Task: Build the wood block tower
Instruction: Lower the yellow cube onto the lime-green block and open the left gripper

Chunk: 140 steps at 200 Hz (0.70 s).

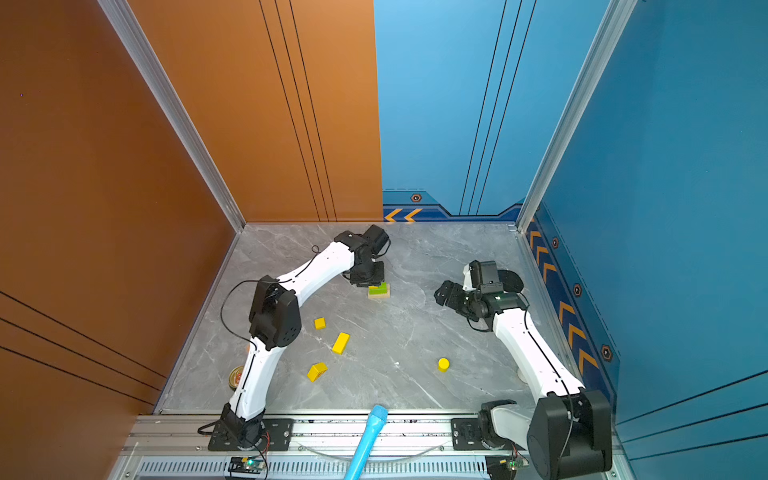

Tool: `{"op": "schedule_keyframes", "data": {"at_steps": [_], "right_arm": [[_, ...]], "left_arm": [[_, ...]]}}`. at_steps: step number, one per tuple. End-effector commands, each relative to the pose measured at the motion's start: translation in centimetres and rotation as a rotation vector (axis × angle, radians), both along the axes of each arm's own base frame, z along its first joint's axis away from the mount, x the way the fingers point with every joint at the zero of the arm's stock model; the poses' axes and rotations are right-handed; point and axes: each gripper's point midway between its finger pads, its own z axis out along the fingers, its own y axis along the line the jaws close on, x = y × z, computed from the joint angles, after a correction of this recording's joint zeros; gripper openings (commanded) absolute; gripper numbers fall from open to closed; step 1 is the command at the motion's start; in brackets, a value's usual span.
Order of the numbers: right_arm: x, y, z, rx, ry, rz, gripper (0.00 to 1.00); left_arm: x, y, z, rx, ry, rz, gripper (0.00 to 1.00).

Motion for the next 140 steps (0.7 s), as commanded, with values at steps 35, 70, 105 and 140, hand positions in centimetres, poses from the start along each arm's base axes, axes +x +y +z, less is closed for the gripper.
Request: {"op": "schedule_keyframes", "data": {"at_steps": [35, 70, 105, 140], "right_arm": [[-0.07, -0.08, -0.59, -0.003, 0.006, 0.018, 0.87], [0.00, -0.10, -0.73, -0.002, 0.009, 0.018, 0.87], [0.10, -0.14, -0.74, -0.001, 0.009, 0.016, 0.88], [0.10, -0.15, -0.83, -0.001, 0.012, 0.016, 0.88]], "left_arm": [[0.09, 0.33, -0.71, 0.051, 0.008, 0.007, 0.28], [0.21, 0.42, -0.89, 0.054, 0.009, 0.010, 0.29], [0.35, 0.42, -1.06, 0.054, 0.010, 0.010, 0.31], [0.47, 0.32, -1.19, 0.052, 0.011, 0.012, 0.34]]}}
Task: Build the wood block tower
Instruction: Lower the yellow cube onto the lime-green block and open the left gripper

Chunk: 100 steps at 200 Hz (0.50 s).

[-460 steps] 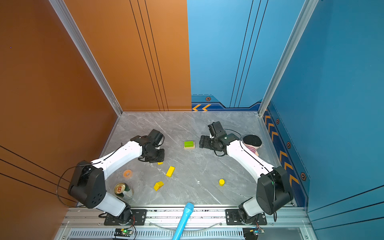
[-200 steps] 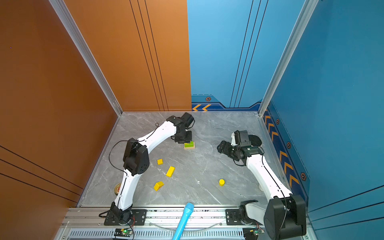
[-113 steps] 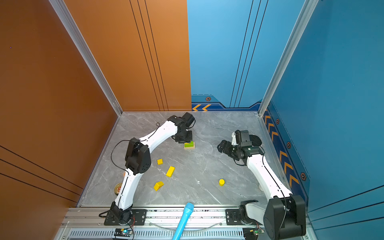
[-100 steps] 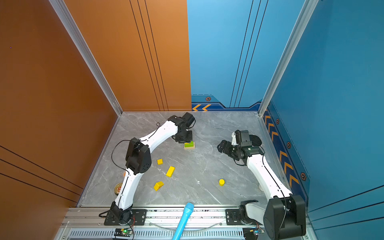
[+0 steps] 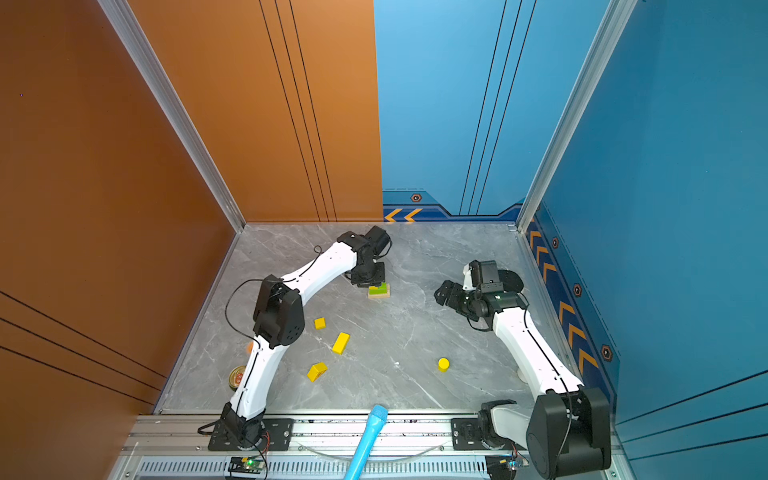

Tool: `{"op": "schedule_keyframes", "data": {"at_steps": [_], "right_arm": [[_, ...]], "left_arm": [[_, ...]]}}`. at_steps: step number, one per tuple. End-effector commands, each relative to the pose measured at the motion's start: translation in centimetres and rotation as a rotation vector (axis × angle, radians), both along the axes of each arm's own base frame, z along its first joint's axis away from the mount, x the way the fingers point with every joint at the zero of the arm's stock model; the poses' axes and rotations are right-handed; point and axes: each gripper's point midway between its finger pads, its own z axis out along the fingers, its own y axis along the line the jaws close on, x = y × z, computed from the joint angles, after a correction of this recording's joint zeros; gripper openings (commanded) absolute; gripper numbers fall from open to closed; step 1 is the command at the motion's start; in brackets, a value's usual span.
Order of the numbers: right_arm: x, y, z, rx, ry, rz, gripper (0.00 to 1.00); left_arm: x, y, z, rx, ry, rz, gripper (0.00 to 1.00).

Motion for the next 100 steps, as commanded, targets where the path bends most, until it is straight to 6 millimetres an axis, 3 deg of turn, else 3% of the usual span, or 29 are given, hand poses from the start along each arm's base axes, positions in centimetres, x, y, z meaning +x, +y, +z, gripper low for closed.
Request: {"op": "schedule_keyframes", "data": {"at_steps": [1, 100], "right_arm": [[0.02, -0.14, -0.60, -0.003, 0.007, 0.011, 0.88], [0.05, -0.18, -0.73, 0.000, 0.010, 0.009, 0.88]], "left_arm": [[0.12, 0.32, -0.28, 0.031, 0.005, 0.009, 0.34], [0.11, 0.24, -0.48, 0.030, 0.008, 0.011, 0.41]]}}
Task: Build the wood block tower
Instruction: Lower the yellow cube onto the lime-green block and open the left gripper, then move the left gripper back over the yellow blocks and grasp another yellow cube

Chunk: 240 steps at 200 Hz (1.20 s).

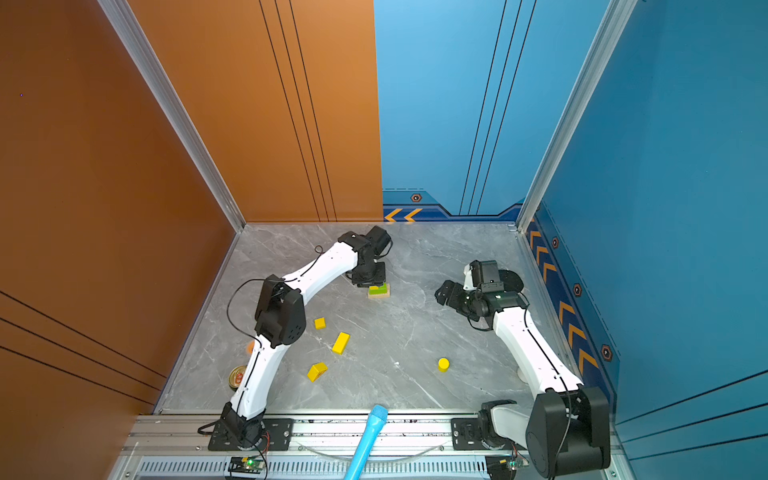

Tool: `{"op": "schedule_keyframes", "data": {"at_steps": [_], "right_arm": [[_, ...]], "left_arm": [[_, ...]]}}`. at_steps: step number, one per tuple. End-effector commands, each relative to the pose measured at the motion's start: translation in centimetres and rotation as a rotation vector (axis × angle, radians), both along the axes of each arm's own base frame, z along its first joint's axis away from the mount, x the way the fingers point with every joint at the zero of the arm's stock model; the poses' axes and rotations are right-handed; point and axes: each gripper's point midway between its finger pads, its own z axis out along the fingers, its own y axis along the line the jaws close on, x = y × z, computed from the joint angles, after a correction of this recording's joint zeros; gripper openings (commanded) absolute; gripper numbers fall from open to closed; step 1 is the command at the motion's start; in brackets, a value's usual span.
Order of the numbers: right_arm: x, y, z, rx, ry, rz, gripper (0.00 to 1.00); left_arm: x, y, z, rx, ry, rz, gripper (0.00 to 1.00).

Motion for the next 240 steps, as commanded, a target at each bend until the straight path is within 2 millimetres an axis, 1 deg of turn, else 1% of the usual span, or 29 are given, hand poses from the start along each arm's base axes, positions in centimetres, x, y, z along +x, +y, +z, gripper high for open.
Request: {"op": "schedule_keyframes", "data": {"at_steps": [1, 40, 68, 106, 150, 187, 221, 240], "right_arm": [[0.0, 0.0, -0.6, -0.002, 0.005, 0.015, 0.88], [0.0, 0.0, -0.6, -0.002, 0.005, 0.014, 0.88], [0.0, 0.0, -0.5, -0.001, 0.002, 0.014, 0.87], [0.0, 0.0, -0.5, 0.000, 0.002, 0.012, 0.87], [-0.1, 0.0, -0.3, 0.003, 0.001, 0.009, 0.87], [-0.3, 0.3, 0.1, -0.003, -0.004, 0.015, 0.87], [-0.4, 0.9, 0.9, -0.035, -0.016, 0.031, 0.85], [-0.4, 1.4, 1.1, -0.044, -0.019, 0.043, 0.85]], "left_arm": [[-0.1, 0.4, -0.2, 0.032, 0.008, 0.007, 0.41], [-0.2, 0.3, -0.2, 0.028, 0.010, 0.006, 0.43], [-0.2, 0.2, 0.5, 0.020, -0.002, 0.004, 0.46], [-0.2, 0.2, 2.8, 0.004, -0.045, -0.001, 0.48], [-0.4, 0.7, 6.6, -0.012, -0.120, -0.009, 0.49], [-1.2, 2.3, 9.4, -0.006, -0.173, -0.016, 0.50], [-2.4, 5.1, 10.7, 0.022, -0.188, 0.003, 0.50], [-3.2, 6.8, 10.8, 0.044, -0.181, 0.011, 0.50]]}}
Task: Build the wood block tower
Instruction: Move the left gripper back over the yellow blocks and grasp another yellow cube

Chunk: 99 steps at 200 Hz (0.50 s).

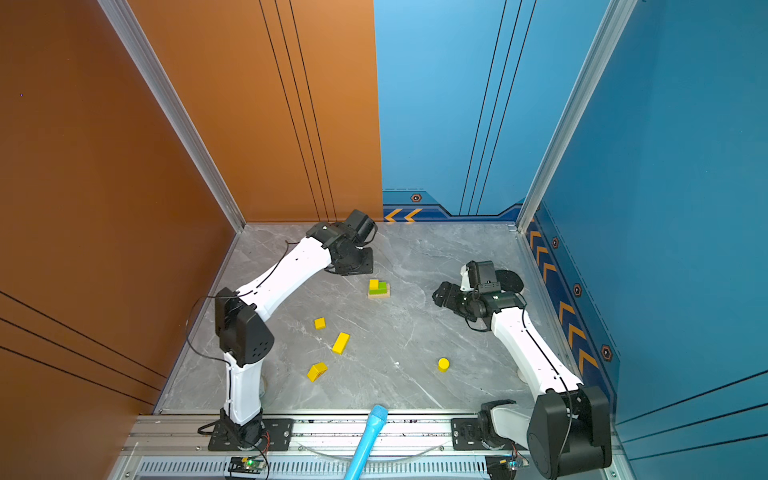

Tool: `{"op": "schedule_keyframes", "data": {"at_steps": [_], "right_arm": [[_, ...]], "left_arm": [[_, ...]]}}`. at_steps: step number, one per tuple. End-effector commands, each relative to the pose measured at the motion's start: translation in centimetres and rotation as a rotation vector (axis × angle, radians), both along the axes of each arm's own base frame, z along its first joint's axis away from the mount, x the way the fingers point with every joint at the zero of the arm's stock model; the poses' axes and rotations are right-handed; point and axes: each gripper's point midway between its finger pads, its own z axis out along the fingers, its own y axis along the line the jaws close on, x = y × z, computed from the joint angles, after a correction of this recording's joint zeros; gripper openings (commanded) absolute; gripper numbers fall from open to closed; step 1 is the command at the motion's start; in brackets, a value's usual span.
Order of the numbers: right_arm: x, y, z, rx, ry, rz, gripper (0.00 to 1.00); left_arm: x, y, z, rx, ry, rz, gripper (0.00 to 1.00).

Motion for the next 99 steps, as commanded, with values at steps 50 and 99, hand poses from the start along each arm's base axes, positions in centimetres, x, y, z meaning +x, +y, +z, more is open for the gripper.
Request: {"op": "schedule_keyframes", "data": {"at_steps": [50, 99], "right_arm": [[0.3, 2.3, 1.5, -0.060, -0.025, 0.050, 0.83], [0.7, 3.9, 1.2, -0.086, -0.009, 0.090, 0.83]], "left_arm": [[-3.8, 7.7, -3.0, 0.142, 0.083, 0.079, 0.51], [-6.9, 10.9, -7.0, 0.135, 0.172, 0.152, 0.54]]}}
